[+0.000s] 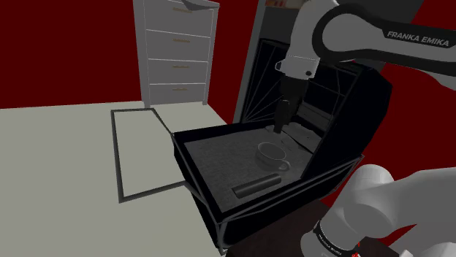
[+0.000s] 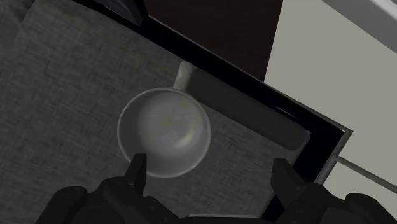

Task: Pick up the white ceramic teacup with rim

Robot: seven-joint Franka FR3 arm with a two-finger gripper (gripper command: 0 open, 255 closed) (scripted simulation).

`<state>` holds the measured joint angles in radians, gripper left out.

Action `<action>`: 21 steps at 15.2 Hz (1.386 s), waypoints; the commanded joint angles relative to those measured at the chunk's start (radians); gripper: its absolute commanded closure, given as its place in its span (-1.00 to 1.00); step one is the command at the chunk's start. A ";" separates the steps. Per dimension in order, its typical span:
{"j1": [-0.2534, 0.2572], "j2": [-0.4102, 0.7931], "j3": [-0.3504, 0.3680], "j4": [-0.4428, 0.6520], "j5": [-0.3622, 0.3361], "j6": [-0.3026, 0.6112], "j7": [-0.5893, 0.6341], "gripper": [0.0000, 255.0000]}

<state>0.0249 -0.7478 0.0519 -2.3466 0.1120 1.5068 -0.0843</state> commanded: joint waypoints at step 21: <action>0.024 -0.024 0.111 -0.383 0.016 0.404 0.054 1.00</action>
<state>0.0489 -0.7727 0.1632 -2.7289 0.1276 1.9092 -0.0308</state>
